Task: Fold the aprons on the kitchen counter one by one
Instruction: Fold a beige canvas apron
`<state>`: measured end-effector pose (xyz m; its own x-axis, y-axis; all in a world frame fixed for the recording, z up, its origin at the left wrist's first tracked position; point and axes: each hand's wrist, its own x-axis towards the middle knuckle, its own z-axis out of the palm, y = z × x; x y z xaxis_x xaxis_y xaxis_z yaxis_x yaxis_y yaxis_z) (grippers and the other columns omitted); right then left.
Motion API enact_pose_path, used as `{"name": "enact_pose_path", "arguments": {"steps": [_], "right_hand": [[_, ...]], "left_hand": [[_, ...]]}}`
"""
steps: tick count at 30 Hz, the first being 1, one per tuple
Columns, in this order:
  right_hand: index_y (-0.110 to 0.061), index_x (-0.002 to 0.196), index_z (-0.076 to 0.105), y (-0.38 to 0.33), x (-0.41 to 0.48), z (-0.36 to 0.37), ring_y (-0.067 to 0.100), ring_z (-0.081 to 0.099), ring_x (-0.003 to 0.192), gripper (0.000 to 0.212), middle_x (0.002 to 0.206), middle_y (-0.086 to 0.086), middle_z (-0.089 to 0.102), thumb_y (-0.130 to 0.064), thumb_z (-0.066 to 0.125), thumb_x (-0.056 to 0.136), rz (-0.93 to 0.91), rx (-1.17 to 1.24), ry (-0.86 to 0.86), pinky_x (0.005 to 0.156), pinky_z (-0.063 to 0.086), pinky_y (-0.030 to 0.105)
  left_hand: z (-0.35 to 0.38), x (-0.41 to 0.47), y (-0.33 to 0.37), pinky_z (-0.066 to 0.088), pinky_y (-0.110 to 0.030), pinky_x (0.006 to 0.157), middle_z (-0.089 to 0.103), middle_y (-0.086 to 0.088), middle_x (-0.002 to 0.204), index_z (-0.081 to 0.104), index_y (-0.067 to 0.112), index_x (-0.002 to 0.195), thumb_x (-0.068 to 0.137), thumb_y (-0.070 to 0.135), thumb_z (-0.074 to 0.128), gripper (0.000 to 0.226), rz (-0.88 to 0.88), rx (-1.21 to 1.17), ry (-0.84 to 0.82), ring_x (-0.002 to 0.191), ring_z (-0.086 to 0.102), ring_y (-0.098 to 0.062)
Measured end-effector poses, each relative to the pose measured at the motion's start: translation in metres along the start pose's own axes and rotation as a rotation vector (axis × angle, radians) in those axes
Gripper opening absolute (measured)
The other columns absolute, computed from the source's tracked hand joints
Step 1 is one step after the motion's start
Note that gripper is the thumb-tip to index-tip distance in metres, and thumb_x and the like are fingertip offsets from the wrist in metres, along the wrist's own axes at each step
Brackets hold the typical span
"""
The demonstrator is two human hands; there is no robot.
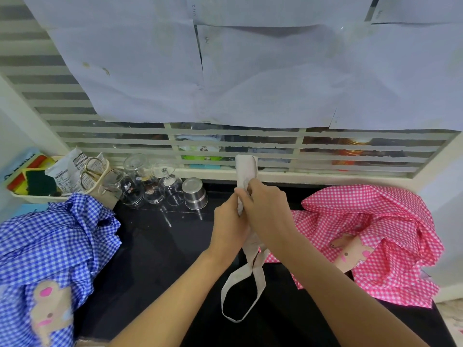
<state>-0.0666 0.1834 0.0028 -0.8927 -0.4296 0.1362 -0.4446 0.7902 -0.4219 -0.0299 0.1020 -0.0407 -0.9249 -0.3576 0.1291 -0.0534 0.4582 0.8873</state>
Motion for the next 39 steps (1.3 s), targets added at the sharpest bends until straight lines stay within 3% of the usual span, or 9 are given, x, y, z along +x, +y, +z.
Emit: {"name": "enact_pose_path", "arguments": {"steps": [4, 9, 12, 16, 22, 25, 29, 35, 39], "right_hand": [[-0.007, 0.098, 0.06, 0.003, 0.005, 0.002, 0.012, 0.05, 0.073, 0.026, 0.083, 0.002, 0.055, -0.023, 0.04, 0.102, 0.1, 0.242, -0.005, 0.069, 0.038, 0.02], [-0.009, 0.088, 0.072, 0.016, 0.005, 0.002, 0.0, 0.045, 0.075, 0.014, 0.09, -0.001, 0.056, -0.017, 0.061, 0.091, 0.11, 0.456, 0.085, 0.069, 0.033, 0.001], [-0.013, 0.09, 0.076, 0.018, 0.003, 0.001, 0.009, 0.057, 0.083, 0.009, 0.09, 0.0, 0.067, -0.015, 0.068, 0.086, 0.036, 0.408, 0.153, 0.073, 0.036, 0.005], [-0.013, 0.086, 0.077, 0.013, 0.002, -0.001, 0.007, 0.058, 0.076, 0.008, 0.085, 0.0, 0.072, -0.011, 0.071, 0.082, -0.056, 0.346, 0.266, 0.074, 0.042, 0.016], [-0.009, 0.071, 0.064, 0.01, 0.002, 0.006, 0.004, 0.047, 0.062, 0.012, 0.076, 0.0, 0.059, -0.007, 0.073, 0.078, -0.211, 0.236, 0.361, 0.061, 0.036, 0.005], [-0.007, 0.069, 0.055, 0.011, 0.0, 0.009, 0.012, 0.05, 0.056, 0.019, 0.079, 0.005, 0.052, -0.005, 0.072, 0.079, -0.247, 0.242, 0.365, 0.051, 0.045, 0.018], [-0.018, 0.07, 0.039, 0.01, -0.004, 0.004, 0.004, 0.035, 0.049, 0.031, 0.065, -0.006, 0.042, -0.009, 0.066, 0.082, -0.242, 0.25, 0.43, 0.045, 0.034, 0.017], [-0.011, 0.064, 0.053, 0.017, -0.002, 0.002, 0.013, 0.047, 0.053, 0.029, 0.059, -0.002, 0.053, -0.001, 0.08, 0.062, -0.343, 0.147, 0.456, 0.049, 0.043, 0.026], [-0.008, 0.072, 0.068, 0.023, 0.001, -0.003, 0.014, 0.054, 0.063, 0.014, 0.068, 0.001, 0.063, -0.021, 0.071, 0.076, -0.45, 0.181, 0.272, 0.06, 0.05, 0.029]], "left_hand": [[0.001, 0.003, -0.001, 0.044, -0.008, 0.061, 0.062, 0.011, 0.075, 0.063, 0.014, 0.104, 0.097, 0.011, 0.053, 0.013, -0.068, -0.189, -0.006, 0.068, 0.06, 0.008], [-0.011, 0.008, 0.001, 0.054, -0.027, 0.076, 0.069, -0.001, 0.092, 0.062, 0.024, 0.102, 0.098, 0.006, 0.046, 0.025, -0.171, -0.365, -0.062, 0.086, 0.065, -0.012], [-0.016, 0.009, 0.008, 0.053, -0.033, 0.086, 0.071, -0.008, 0.101, 0.065, 0.017, 0.107, 0.096, 0.0, 0.044, 0.029, -0.258, -0.606, -0.158, 0.096, 0.067, -0.02], [-0.02, 0.011, 0.011, 0.053, -0.031, 0.081, 0.07, -0.009, 0.096, 0.064, 0.006, 0.107, 0.093, 0.004, 0.045, 0.024, -0.279, -0.859, -0.234, 0.093, 0.066, -0.019], [-0.019, 0.011, 0.012, 0.055, -0.026, 0.083, 0.072, -0.011, 0.105, 0.063, 0.005, 0.114, 0.099, 0.03, 0.041, 0.037, -0.244, -0.761, -0.136, 0.101, 0.068, -0.021], [-0.018, 0.011, 0.011, 0.056, -0.025, 0.076, 0.074, -0.007, 0.094, 0.066, 0.009, 0.103, 0.093, 0.035, 0.049, 0.033, -0.254, -0.746, -0.111, 0.091, 0.07, -0.018], [-0.019, 0.012, 0.006, 0.053, -0.033, 0.081, 0.072, -0.01, 0.096, 0.066, 0.011, 0.099, 0.076, 0.045, 0.061, 0.04, -0.223, -0.723, -0.121, 0.093, 0.069, -0.022], [-0.02, 0.016, 0.009, 0.056, -0.031, 0.077, 0.072, -0.012, 0.093, 0.067, 0.007, 0.1, 0.085, 0.021, 0.064, 0.021, -0.268, -0.822, -0.172, 0.089, 0.069, -0.023], [-0.023, 0.018, 0.006, 0.057, -0.026, 0.07, 0.074, -0.01, 0.09, 0.067, 0.005, 0.103, 0.092, 0.01, 0.058, 0.015, -0.337, -0.843, -0.139, 0.084, 0.07, -0.019]]}}
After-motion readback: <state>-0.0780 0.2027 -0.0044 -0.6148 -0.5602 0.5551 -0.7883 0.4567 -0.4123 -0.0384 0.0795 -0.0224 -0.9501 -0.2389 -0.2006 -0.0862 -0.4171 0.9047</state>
